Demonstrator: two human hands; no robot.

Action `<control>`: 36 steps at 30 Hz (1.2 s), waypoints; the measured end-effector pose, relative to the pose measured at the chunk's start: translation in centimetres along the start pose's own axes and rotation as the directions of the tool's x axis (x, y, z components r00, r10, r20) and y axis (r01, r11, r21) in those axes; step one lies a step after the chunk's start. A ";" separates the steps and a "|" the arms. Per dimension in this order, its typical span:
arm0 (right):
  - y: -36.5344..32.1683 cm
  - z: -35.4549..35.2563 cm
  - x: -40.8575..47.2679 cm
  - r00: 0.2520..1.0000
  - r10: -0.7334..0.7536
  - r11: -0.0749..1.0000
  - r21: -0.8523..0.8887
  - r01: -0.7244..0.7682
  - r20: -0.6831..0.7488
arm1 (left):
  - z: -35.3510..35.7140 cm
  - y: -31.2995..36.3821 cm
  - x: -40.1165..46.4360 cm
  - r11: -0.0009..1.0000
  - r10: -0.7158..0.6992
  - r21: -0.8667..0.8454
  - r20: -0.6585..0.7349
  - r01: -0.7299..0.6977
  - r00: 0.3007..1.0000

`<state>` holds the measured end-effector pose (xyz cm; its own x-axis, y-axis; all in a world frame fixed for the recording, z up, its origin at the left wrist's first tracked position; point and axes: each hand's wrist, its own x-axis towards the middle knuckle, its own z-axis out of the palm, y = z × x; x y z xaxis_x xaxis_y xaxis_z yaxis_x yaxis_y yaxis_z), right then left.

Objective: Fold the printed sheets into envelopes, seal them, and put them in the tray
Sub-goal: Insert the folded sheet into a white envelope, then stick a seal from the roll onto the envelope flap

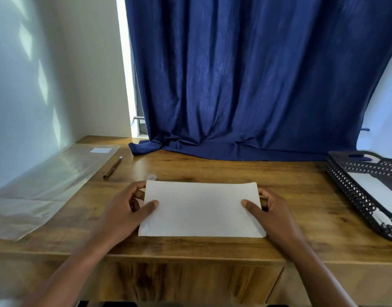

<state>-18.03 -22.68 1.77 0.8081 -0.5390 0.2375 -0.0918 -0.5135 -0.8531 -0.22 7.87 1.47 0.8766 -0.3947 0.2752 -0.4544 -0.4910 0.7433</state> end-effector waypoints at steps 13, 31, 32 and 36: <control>0.9 1.5 0.1 0.960 0.051 0.693 -0.702 0.165 0.276 | 0.5 -0.9 0.2 0.953 -0.060 0.294 -0.046 0.071 0.997; 1.0 0.5 0.1 0.989 -0.041 0.938 -0.335 0.087 0.144 | 1.3 0.3 9.6 0.823 -0.160 0.546 -0.048 0.160 0.986; 1.0 0.5 0.1 0.990 -0.044 0.939 -0.332 0.087 0.137 | 1.5 0.6 9.6 0.821 -0.142 0.553 -0.046 0.144 0.989; 1.1 0.5 0.2 0.994 -0.060 0.959 -0.271 0.082 0.090 | 2.5 2.5 8.9 0.963 0.019 0.268 -0.019 -0.013 1.000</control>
<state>-17.69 -22.97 0.62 0.8612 -0.4450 0.2457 -0.1790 -0.7178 -0.6729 6.03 1.21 4.28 0.8706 -0.3890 0.3012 -0.4919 -0.6761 0.5486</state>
